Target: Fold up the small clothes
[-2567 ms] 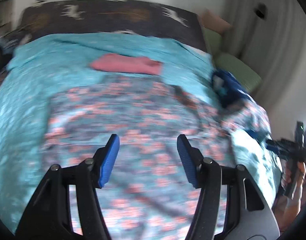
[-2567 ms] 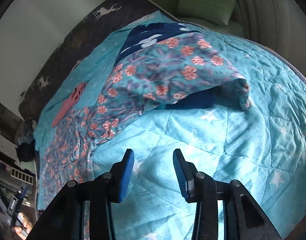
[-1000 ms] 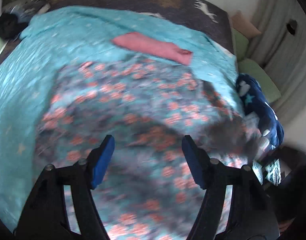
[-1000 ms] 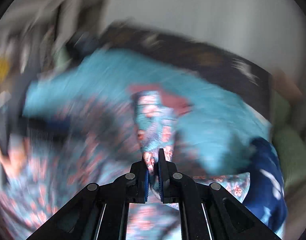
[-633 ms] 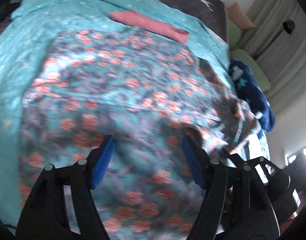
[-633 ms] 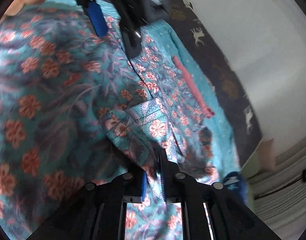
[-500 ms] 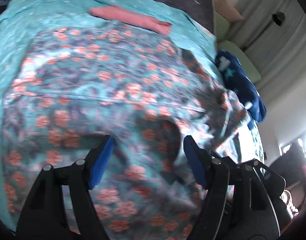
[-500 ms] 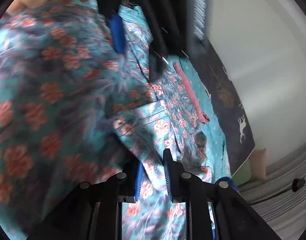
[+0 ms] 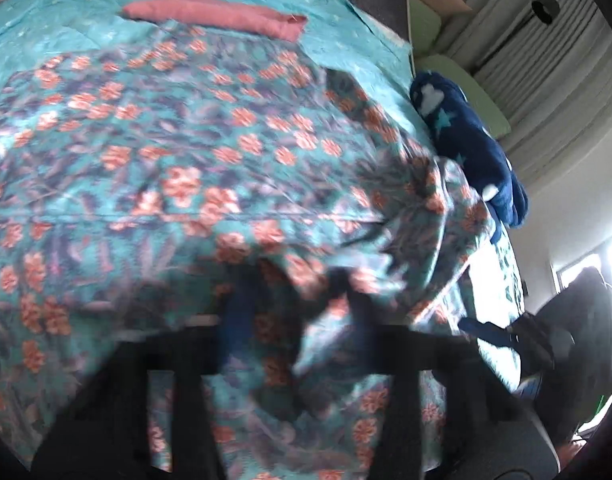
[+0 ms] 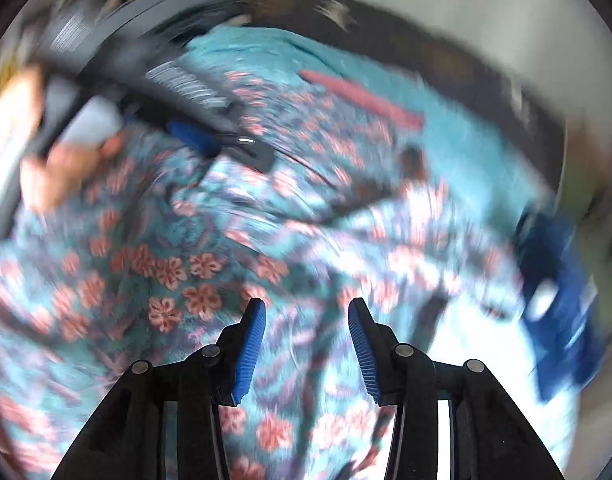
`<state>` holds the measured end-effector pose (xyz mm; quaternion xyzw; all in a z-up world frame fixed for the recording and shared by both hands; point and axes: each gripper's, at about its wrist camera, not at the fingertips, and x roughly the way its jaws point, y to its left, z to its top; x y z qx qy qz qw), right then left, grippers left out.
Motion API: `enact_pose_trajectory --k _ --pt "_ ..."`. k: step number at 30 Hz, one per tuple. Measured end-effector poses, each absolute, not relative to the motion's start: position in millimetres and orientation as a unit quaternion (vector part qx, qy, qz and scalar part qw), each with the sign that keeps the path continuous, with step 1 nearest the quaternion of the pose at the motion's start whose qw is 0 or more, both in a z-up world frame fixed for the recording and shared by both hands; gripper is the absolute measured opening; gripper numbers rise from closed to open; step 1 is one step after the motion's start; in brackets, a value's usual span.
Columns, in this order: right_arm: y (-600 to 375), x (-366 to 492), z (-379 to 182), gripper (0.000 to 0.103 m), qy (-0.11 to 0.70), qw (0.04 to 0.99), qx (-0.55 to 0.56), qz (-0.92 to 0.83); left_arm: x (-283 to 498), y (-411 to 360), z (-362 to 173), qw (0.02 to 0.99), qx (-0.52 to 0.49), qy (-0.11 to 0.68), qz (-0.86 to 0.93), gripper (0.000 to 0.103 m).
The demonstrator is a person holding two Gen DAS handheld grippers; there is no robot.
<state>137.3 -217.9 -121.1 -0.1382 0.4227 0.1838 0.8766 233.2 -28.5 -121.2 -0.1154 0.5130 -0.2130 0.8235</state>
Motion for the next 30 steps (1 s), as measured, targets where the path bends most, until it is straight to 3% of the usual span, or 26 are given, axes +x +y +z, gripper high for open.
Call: enact_pose_trajectory --k 2,6,10,13,21,30 --pt "-241.2 148.3 -119.4 0.044 0.461 0.868 -0.052 0.178 232.3 -30.4 -120.0 0.825 -0.121 0.512 -0.205 0.007" --pt "-284.3 165.8 -113.2 0.044 0.483 0.854 0.091 0.171 220.2 -16.5 -80.0 0.844 -0.160 0.468 -0.208 0.006" --pt "-293.5 164.0 -107.5 0.047 0.466 0.872 0.075 0.127 199.6 -5.0 16.8 0.903 -0.118 0.354 -0.211 0.006" --pt "-293.9 171.2 -103.6 0.049 0.462 0.873 0.076 0.138 204.7 0.1 55.3 0.935 -0.059 0.311 -0.163 0.006" --pt "-281.7 193.6 -102.5 0.054 0.452 0.880 0.057 0.135 247.6 26.6 40.8 0.926 -0.022 0.365 -0.091 0.006" --pt "-280.2 230.6 -114.5 0.054 0.454 0.889 0.013 0.053 266.0 49.3 42.7 0.925 -0.044 0.368 -0.078 0.006"
